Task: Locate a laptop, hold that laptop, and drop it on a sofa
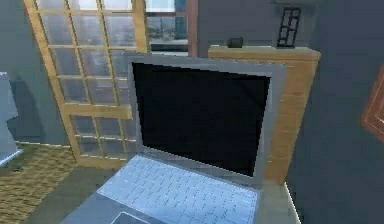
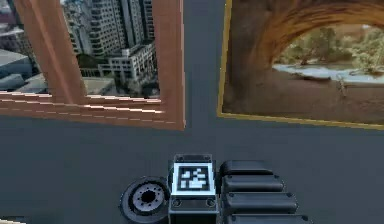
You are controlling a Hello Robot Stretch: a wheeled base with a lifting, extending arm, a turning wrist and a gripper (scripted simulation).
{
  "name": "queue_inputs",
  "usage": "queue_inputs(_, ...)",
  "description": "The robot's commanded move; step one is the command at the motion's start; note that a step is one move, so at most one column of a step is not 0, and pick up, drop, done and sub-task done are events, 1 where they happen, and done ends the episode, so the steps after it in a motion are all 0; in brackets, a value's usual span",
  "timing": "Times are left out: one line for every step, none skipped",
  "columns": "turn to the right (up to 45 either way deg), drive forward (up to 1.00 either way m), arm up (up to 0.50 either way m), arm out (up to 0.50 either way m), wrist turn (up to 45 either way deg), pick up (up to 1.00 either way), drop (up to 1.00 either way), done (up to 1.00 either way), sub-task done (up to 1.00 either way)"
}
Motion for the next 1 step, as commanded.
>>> queue_inputs(0.0, 0.35, 0.0, 0.0, 0.0, 0.0, 0.0, 0.0, 0.0)
